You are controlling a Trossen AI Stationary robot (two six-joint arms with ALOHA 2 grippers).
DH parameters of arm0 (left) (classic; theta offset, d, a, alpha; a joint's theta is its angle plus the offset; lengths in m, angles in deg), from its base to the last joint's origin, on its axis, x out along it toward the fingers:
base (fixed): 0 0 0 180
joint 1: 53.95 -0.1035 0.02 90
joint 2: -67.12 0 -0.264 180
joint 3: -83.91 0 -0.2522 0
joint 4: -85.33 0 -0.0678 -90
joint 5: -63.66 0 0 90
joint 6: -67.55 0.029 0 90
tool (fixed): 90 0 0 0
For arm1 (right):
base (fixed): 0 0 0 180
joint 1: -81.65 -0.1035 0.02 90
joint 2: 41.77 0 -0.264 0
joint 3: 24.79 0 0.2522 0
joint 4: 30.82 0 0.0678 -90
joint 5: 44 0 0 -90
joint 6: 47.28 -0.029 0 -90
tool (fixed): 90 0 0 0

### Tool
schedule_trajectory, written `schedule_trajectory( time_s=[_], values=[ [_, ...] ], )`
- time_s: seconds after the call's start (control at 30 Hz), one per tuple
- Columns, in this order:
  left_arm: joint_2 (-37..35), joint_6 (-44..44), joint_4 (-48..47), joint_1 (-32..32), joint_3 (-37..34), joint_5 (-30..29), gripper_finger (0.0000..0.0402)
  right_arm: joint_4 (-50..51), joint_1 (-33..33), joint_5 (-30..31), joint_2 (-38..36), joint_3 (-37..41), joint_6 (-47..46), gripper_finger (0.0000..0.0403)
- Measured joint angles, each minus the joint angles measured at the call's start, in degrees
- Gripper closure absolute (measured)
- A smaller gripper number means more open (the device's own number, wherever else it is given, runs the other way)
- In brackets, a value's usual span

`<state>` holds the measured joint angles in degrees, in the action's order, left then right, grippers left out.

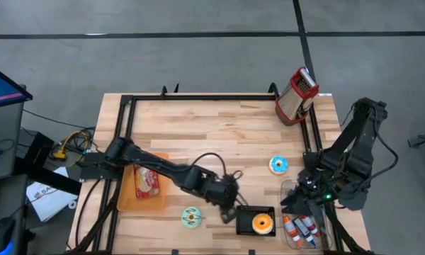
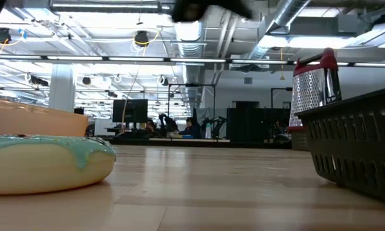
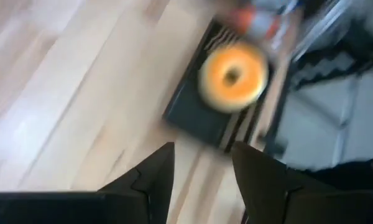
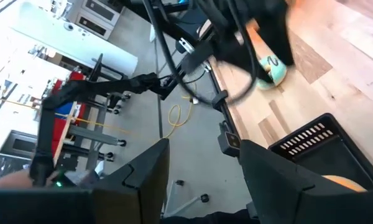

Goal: Pick & Place Food Item
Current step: Put the green donut into the black bin

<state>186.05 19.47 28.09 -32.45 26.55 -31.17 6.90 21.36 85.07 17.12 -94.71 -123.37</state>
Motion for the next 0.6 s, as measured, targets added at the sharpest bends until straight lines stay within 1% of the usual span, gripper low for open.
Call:
schedule_trajectory(
  time_s=[0.13,0.23,0.3,0.37,0.43,0.53,0.6],
  values=[
    [-2.42,-1.88,-13.38,3.19,-0.01,0.24,0.0243,-0.63,-0.02,0.39,0.79,0.0,-0.44,0.0214],
    [-4.2,-3.73,-20.32,6.8,0.0,0.78,0.0239,-1.61,-0.02,3.65,0.79,0.0,-0.44,0.0214],
    [-5.04,-5.4,-22.8,9.24,-1.32,1.15,0.0233,-2.76,-0.02,5.86,0.75,0.0,-0.16,0.0214],
    [-5.74,-7.46,-22.76,11.54,-4.68,1.06,0.0225,-3.49,-0.02,8.01,0.7,0.0,0.01,0.0214],
    [-7.01,-11.58,-22.05,13.32,-8.66,-0.73,0.0217,-3.63,0.38,9.76,0.84,0.0,-0.11,0.0214],
    [-12.34,-20.71,-17.91,15.55,-16.65,-6.55,0.0208,-4.9,2.18,9.68,1.79,0.0,-1.1,0.0214],
    [-16.86,-26.5,-11.98,16.95,-23.38,-10.11,0.0205,-7.56,4.0,8.62,3.08,0.0,-1.2,0.0214]
  ],
)
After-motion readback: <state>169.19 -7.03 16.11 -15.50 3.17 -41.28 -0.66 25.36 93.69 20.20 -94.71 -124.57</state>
